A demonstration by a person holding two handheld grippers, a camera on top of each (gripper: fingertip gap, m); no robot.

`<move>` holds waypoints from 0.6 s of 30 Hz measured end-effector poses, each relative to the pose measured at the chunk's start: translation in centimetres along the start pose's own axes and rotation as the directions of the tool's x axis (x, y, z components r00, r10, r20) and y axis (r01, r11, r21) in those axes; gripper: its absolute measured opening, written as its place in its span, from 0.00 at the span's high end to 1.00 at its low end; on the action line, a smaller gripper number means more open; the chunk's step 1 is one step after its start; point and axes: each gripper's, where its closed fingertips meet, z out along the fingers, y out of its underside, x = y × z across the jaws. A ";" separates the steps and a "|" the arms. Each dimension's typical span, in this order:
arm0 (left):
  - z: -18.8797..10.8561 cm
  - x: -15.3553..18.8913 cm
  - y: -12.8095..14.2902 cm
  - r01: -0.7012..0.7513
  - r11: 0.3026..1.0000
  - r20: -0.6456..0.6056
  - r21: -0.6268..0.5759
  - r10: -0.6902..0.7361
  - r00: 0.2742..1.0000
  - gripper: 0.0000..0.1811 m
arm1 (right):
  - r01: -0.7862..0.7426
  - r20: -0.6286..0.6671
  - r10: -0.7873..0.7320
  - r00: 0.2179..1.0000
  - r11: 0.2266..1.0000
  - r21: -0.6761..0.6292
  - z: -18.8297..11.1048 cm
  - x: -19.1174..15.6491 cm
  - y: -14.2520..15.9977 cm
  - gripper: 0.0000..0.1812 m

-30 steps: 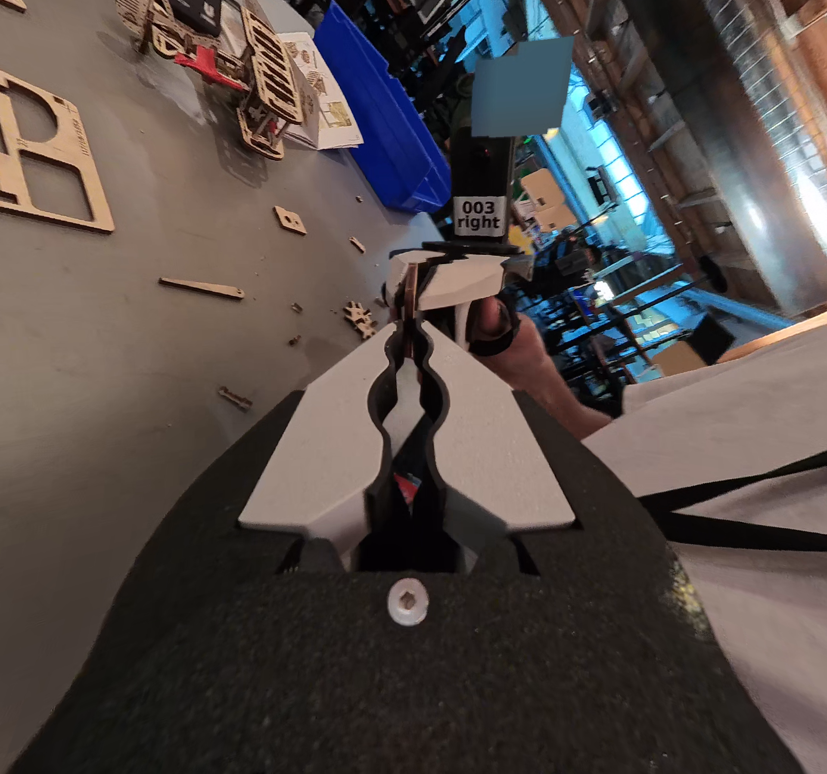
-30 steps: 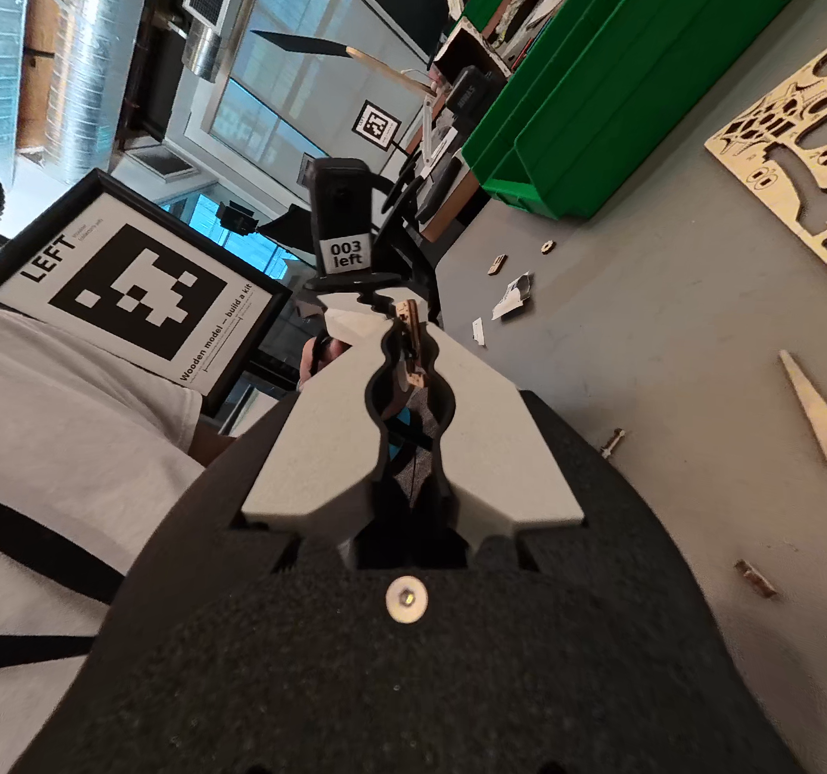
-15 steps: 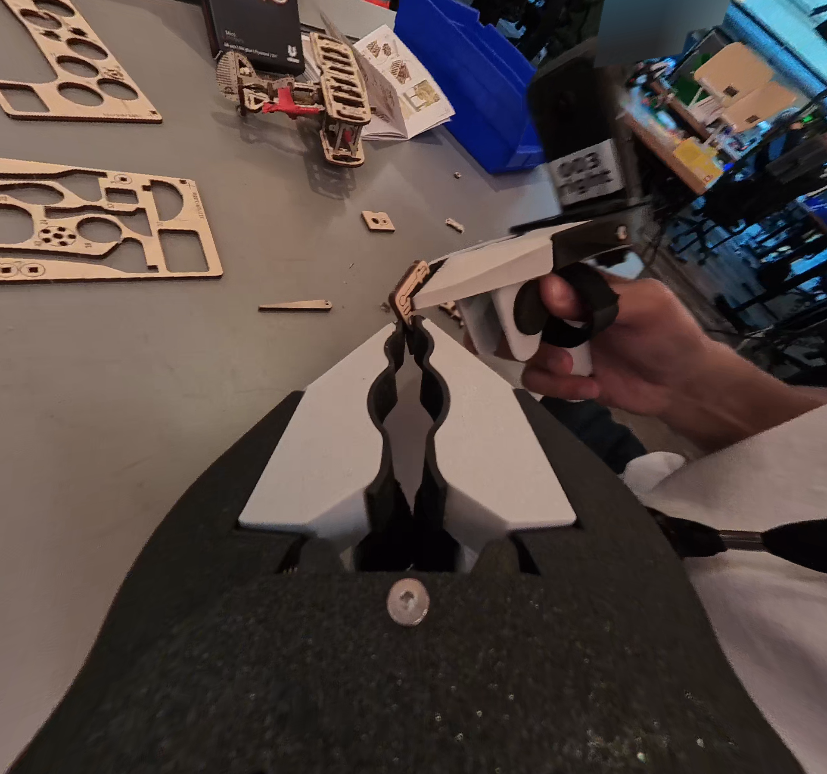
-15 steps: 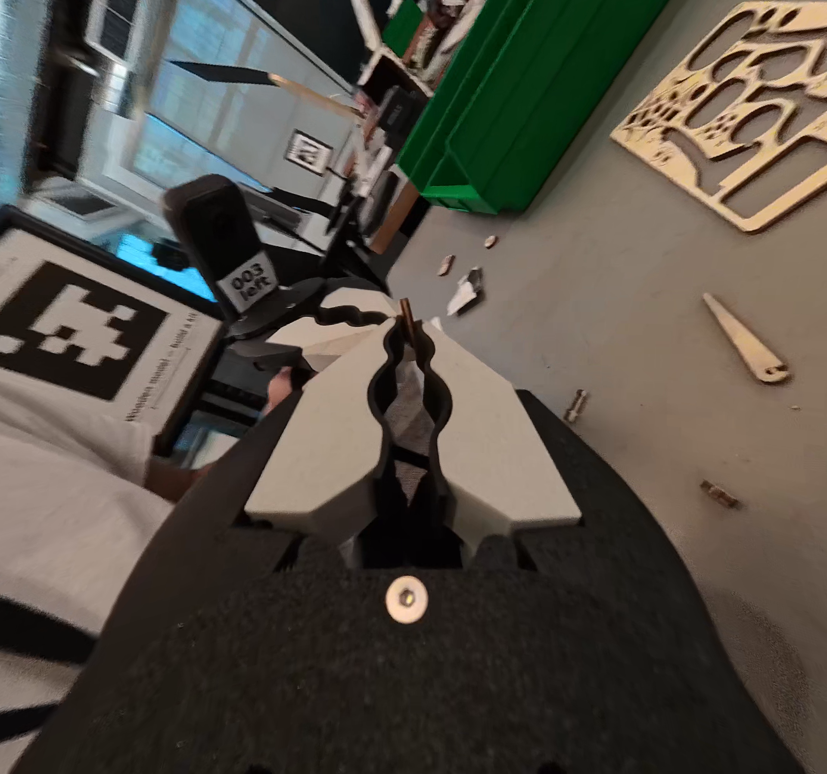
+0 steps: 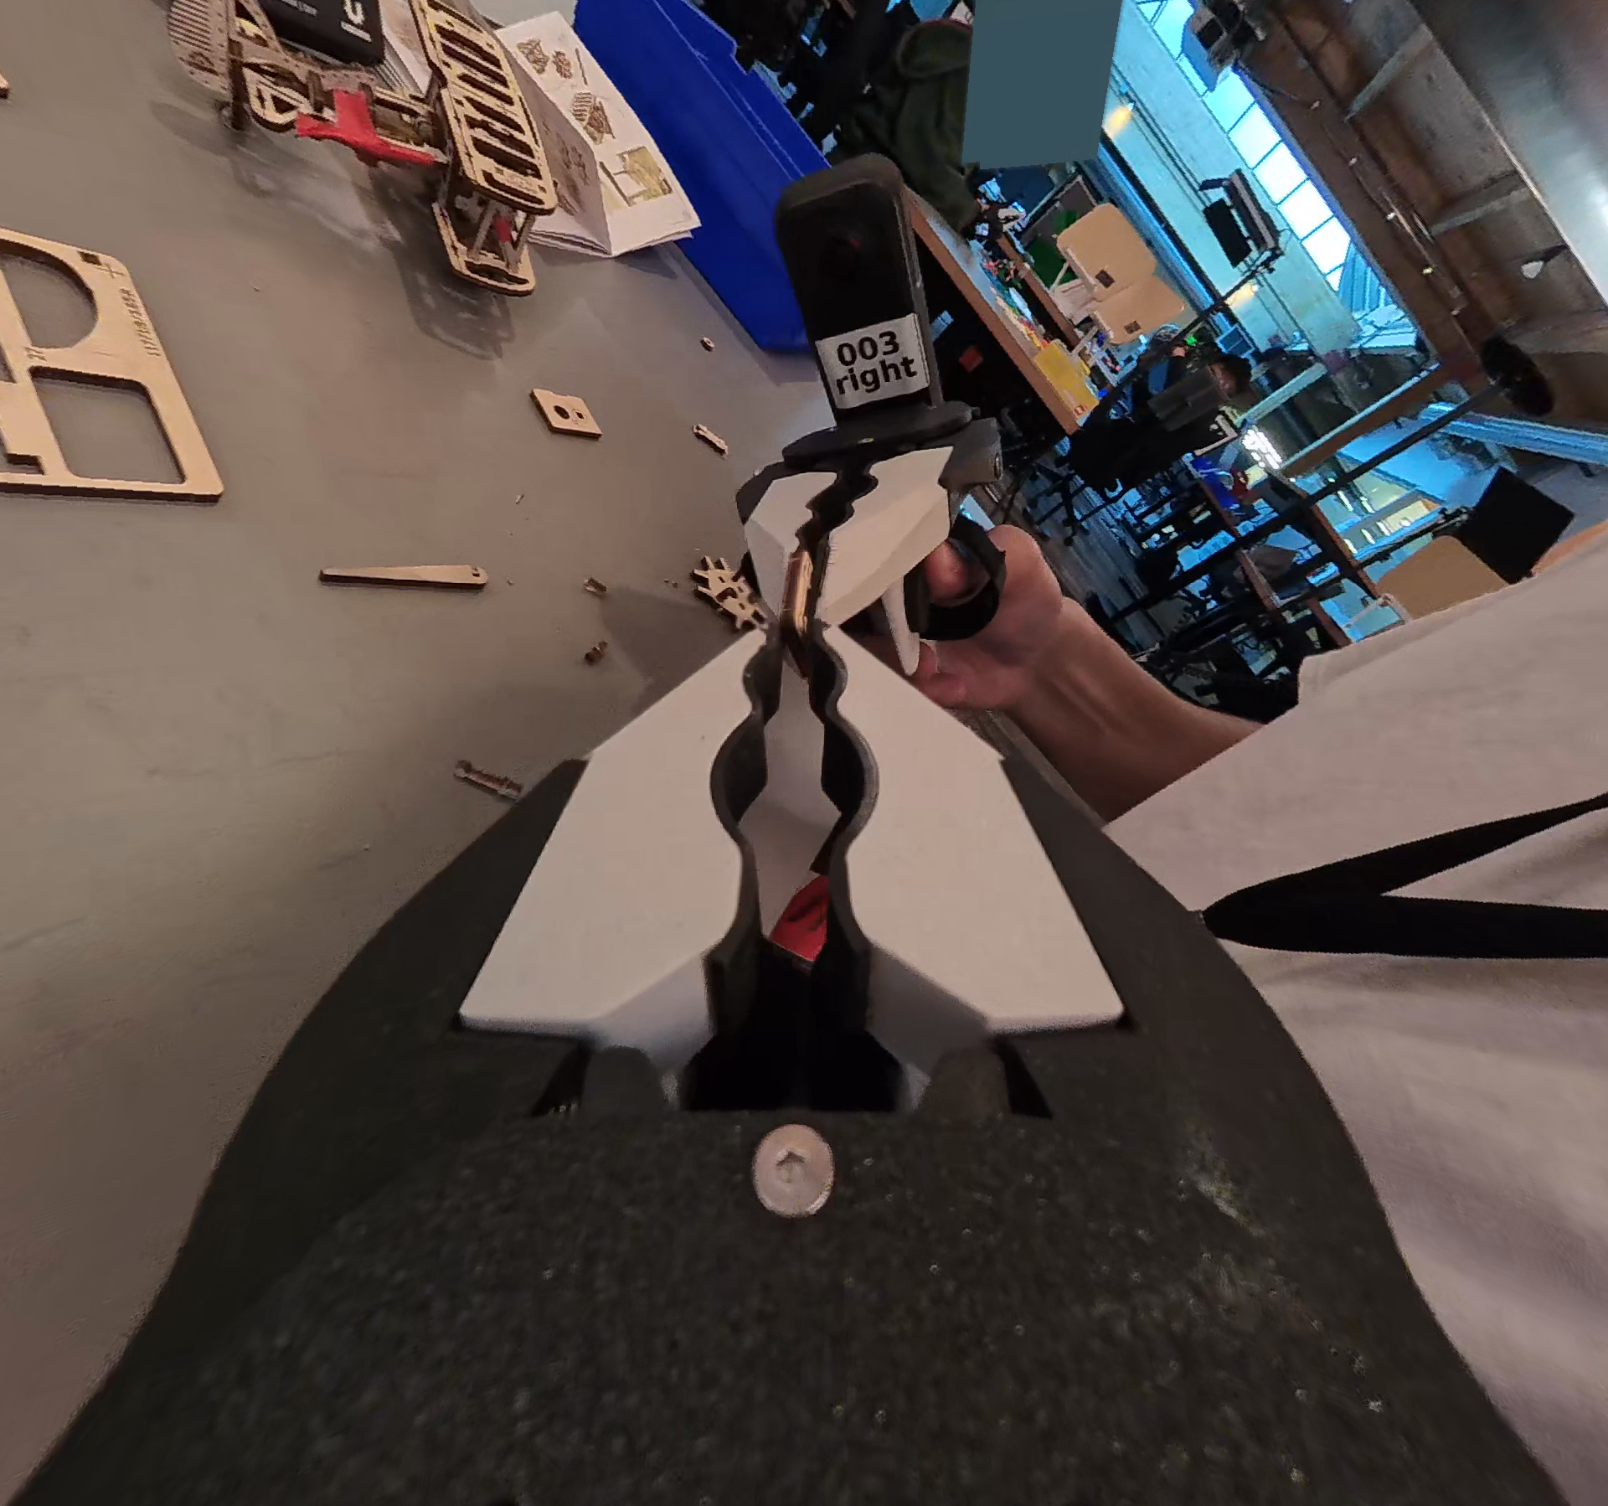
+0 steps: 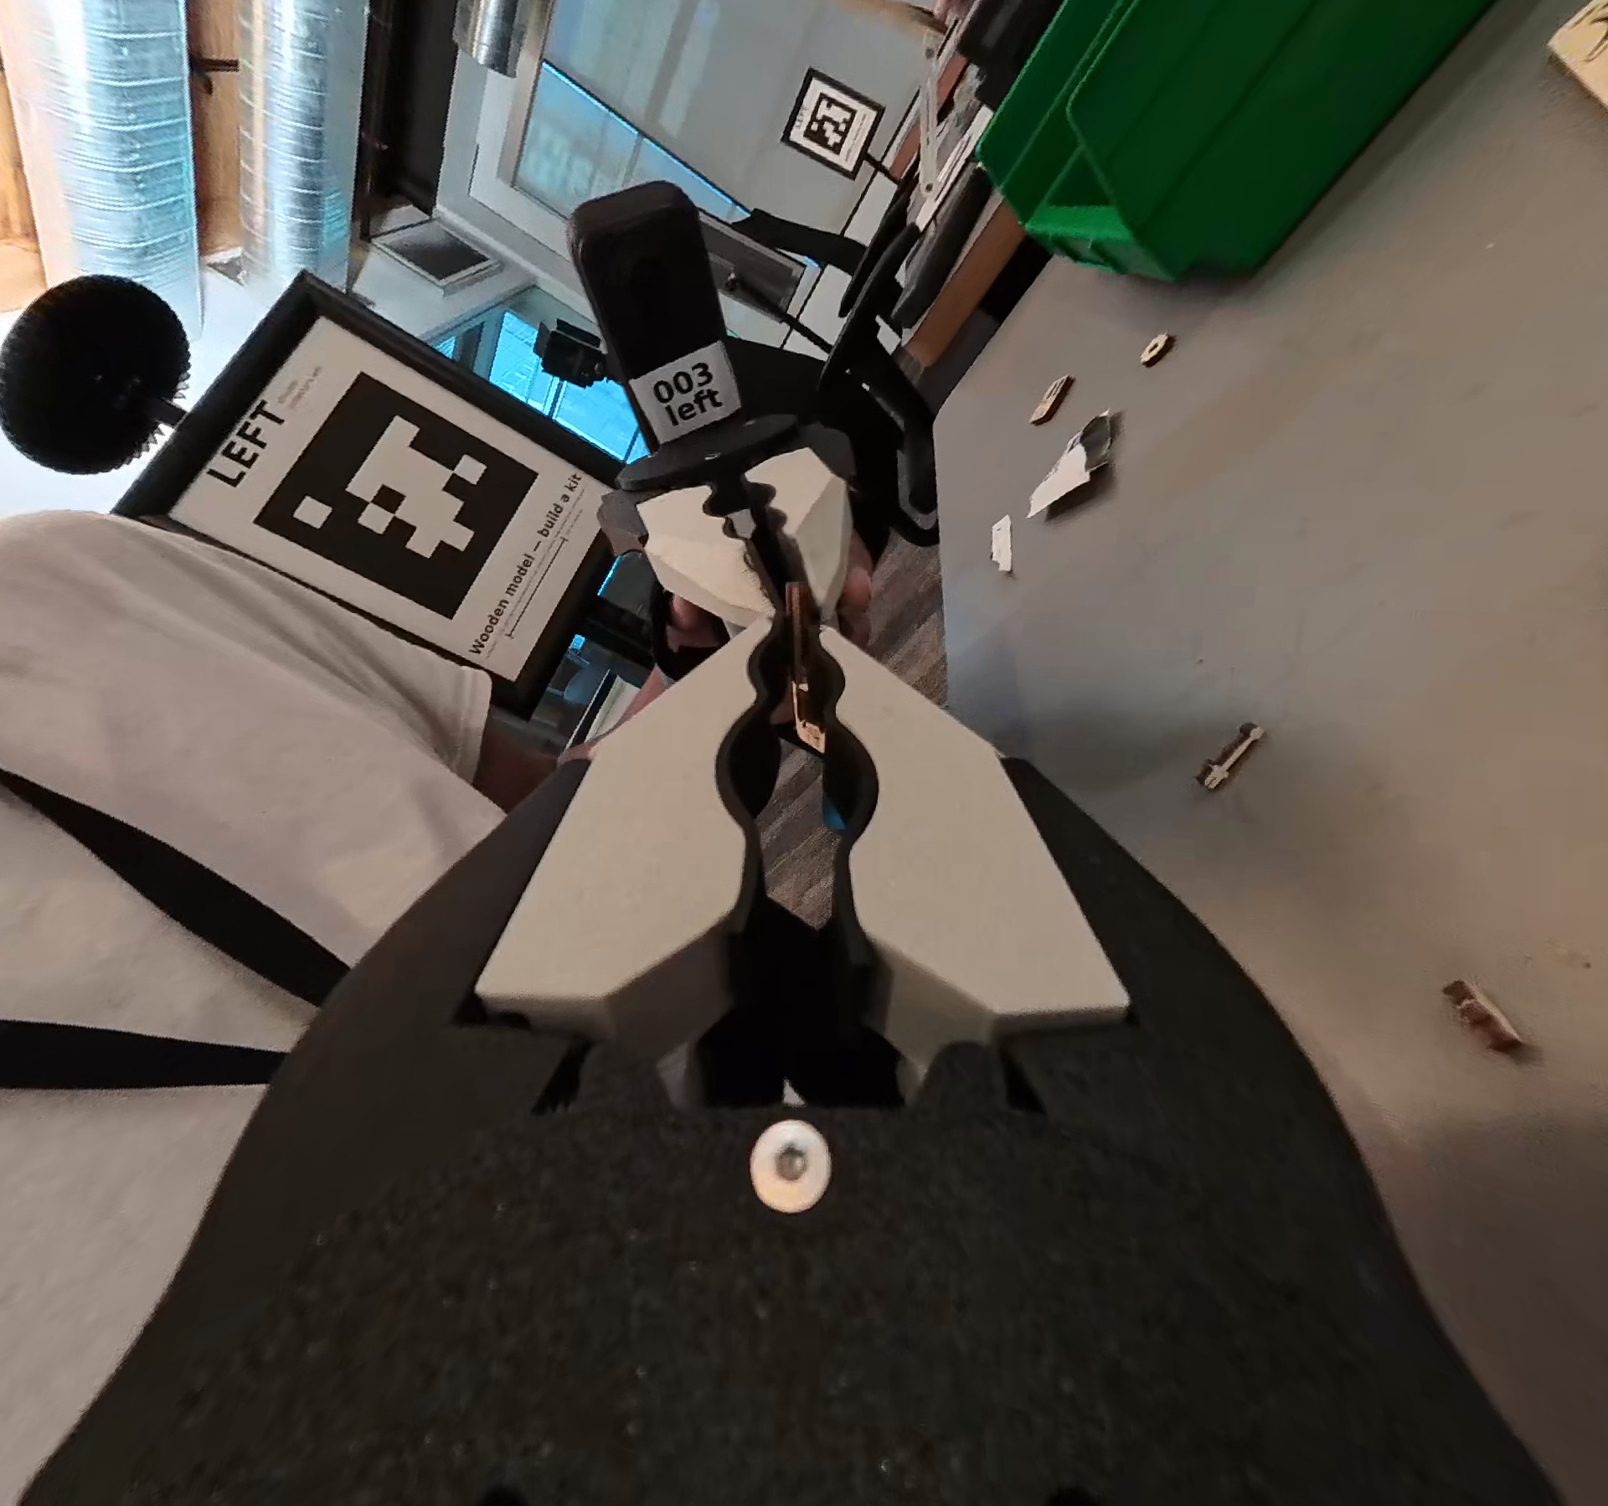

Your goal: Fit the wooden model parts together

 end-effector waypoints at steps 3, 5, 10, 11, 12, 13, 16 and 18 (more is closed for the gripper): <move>0.2 0.2 0.0 0.008 1.000 -0.014 0.002 -0.008 1.000 0.99 | 0.007 -0.006 -0.007 1.000 1.000 -0.023 -0.3 -0.1 0.1 0.99; 0.3 0.4 0.0 0.008 1.000 -0.025 0.003 -0.007 1.000 0.99 | 0.014 -0.005 -0.014 1.000 0.999 -0.042 -0.4 -0.3 0.1 0.99; 0.2 0.9 -0.2 0.018 1.000 -0.057 0.015 -0.017 0.998 1.00 | 0.032 -0.004 -0.032 0.999 0.998 -0.060 -0.5 -0.8 0.0 0.99; 0.2 0.9 -0.3 0.006 1.000 -0.048 0.024 -0.004 0.999 1.00 | 0.030 -0.011 -0.030 0.999 0.998 -0.049 -0.4 -0.7 -0.1 0.98; 0.2 0.8 -0.3 -0.015 1.000 -0.032 0.028 0.016 0.999 1.00 | 0.041 -0.028 -0.042 0.999 0.998 -0.042 -0.4 -0.6 -0.1 0.98; 0.2 0.7 -0.3 -0.030 0.999 -0.018 0.032 0.030 0.999 1.00 | 0.062 -0.046 -0.064 0.997 0.997 -0.034 -0.3 -0.6 -0.2 0.98; 0.2 0.8 -0.4 -0.038 0.998 -0.004 0.048 0.039 0.999 1.00 | 0.097 -0.096 -0.098 0.991 0.995 -0.012 -0.3 -0.6 -0.3 0.99; 0.3 0.6 -0.2 -0.051 0.998 0.014 0.042 0.051 0.999 1.00 | 0.088 -0.139 -0.089 0.986 0.996 -0.015 -0.5 -0.3 -0.2 0.98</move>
